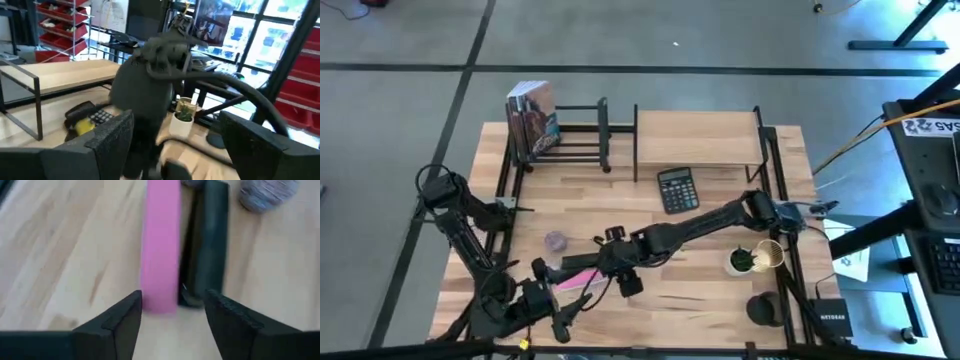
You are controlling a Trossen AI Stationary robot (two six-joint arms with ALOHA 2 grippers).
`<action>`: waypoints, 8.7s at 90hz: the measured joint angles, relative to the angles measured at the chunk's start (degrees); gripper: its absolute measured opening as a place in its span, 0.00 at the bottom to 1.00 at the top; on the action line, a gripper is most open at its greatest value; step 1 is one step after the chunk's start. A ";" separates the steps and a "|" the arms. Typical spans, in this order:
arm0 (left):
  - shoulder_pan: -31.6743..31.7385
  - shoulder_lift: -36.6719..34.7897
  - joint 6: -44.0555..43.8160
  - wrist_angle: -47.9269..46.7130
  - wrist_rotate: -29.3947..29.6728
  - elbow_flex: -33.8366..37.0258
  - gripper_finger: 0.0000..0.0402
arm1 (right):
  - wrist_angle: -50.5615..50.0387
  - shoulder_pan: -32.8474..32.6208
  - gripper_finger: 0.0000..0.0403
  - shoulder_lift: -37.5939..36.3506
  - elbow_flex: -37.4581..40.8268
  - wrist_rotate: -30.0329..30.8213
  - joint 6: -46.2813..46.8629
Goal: Stock shelves
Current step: Remove the calculator from under the rack, then remove the brown book from the book holder
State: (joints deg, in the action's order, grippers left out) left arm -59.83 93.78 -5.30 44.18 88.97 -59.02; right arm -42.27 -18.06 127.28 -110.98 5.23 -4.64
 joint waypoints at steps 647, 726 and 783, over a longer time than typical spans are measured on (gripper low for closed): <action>44.61 -22.66 40.35 -2.90 1.00 -5.60 0.49 | 29.17 -18.91 0.48 -52.37 70.71 34.74 46.17; 58.85 -23.64 40.31 0.07 1.14 -1.97 0.46 | 29.63 -19.02 0.48 -52.37 70.71 35.74 46.35; 38.28 -20.52 32.76 -9.36 1.03 -7.96 0.32 | 32.35 -18.96 0.48 -52.39 70.69 33.73 44.40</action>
State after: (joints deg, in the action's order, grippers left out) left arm -21.56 73.26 27.46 34.83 89.99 -66.99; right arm -9.92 -37.02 74.89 -40.29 38.96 39.76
